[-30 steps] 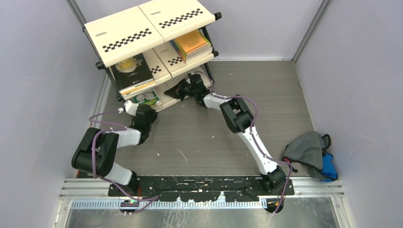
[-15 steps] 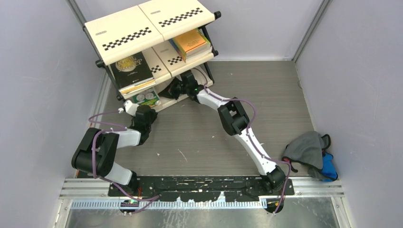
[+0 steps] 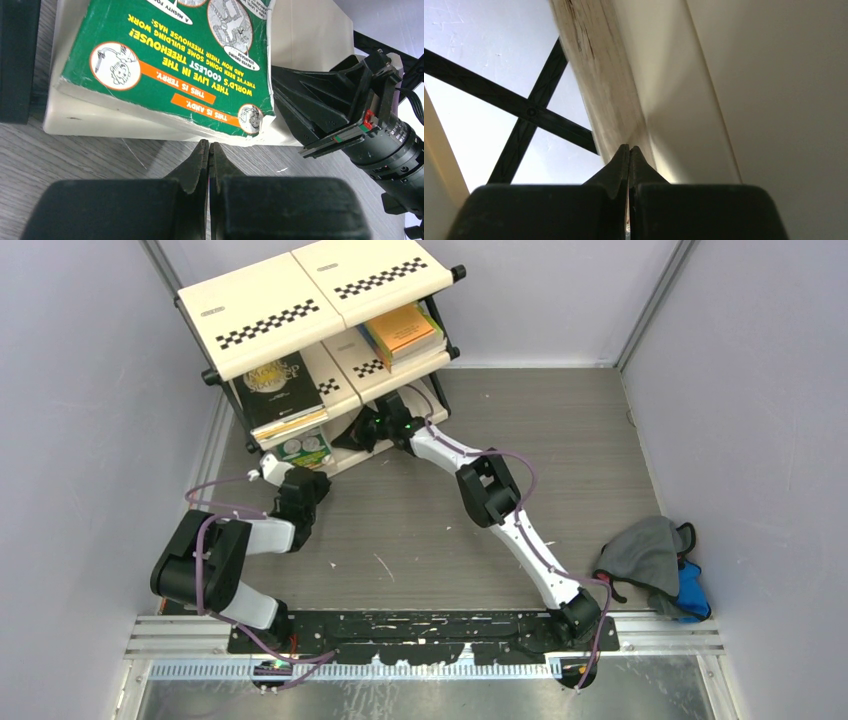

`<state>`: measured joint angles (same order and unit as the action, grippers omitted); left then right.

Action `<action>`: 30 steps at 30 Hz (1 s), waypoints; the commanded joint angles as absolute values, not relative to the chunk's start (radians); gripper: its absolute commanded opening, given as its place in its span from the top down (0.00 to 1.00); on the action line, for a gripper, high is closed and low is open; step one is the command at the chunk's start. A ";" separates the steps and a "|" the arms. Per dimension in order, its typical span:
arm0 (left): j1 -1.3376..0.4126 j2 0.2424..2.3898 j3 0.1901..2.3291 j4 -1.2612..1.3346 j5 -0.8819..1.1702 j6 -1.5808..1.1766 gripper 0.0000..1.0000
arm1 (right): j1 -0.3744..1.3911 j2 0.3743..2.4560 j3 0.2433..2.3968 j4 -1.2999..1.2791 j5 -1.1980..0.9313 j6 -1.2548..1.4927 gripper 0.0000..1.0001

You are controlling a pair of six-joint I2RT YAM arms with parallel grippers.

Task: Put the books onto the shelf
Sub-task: Place the book on the shelf.

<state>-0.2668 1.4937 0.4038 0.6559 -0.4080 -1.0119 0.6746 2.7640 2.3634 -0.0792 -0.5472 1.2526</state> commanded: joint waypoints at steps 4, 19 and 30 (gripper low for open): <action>-0.232 1.492 0.368 0.773 -0.385 -0.983 1.00 | 0.703 2.841 2.494 -0.124 -0.549 1.258 0.99; -0.216 1.507 0.379 0.816 -0.322 -0.974 0.99 | 0.681 2.733 2.312 -0.029 -0.494 1.249 0.99; -0.220 1.462 0.420 0.748 -0.229 -0.957 0.92 | 0.622 2.541 1.966 0.237 -0.459 1.294 0.99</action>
